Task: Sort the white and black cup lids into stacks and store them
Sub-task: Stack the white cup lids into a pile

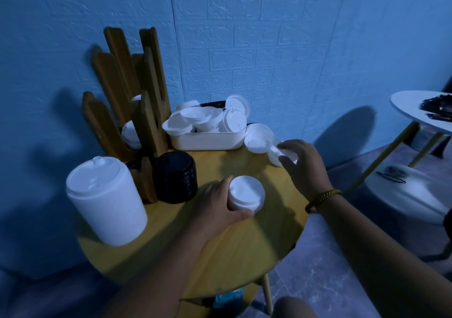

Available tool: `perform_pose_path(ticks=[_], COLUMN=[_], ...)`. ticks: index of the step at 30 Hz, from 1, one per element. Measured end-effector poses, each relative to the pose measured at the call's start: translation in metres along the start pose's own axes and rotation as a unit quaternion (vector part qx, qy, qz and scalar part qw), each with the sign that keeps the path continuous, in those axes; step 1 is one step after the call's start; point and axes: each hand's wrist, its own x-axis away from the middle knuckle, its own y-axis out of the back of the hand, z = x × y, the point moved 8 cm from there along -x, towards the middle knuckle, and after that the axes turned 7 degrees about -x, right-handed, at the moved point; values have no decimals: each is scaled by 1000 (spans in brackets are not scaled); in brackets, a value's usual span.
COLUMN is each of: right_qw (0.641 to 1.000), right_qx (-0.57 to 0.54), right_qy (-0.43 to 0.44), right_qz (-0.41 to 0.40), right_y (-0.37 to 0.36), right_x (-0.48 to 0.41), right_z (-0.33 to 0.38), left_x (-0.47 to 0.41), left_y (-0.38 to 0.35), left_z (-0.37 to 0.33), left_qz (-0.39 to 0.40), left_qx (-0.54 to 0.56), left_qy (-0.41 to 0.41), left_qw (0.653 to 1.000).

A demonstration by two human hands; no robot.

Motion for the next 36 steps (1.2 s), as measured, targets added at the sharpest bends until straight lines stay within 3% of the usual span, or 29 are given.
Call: perform_pose_path(ticks=[3,5,7,8,10,13,18,26,36], right_qw=[960,869,771,765,809,885,951,973,982], right_qx=[-250,-430,-524,-506,-415,-293,-105,-74,99], right_qy=[-115,-243,-362,-399,-409,-341,-227,-19,-31], right_qz=[-47,-40,-2,25,73,123,180,216,158], right_y=[1,-21,-52,-64,-71,-60,-57,-82,-85], right_x=[18,33,55,66,80,80,76,85,87], right_z=[2,-6,-13,-19,-20,-4,15,51,56], left_x=[0,0,1,2,5,10,14,19,20], left_y=[-1,0,1,1,4,5,4,2,1], left_z=[0,0,2,4,7,10,14,20,17], left_qz=[-9,-11,-4,0,-2,-2,21,25,13], left_qx=[5,2,0,3,12,2,8,29,6], left_qy=[-2,0,6,12,17,10,14,22,8], left_qw=[1000,1000,1000,1000,1000,1000,1000,999,1000])
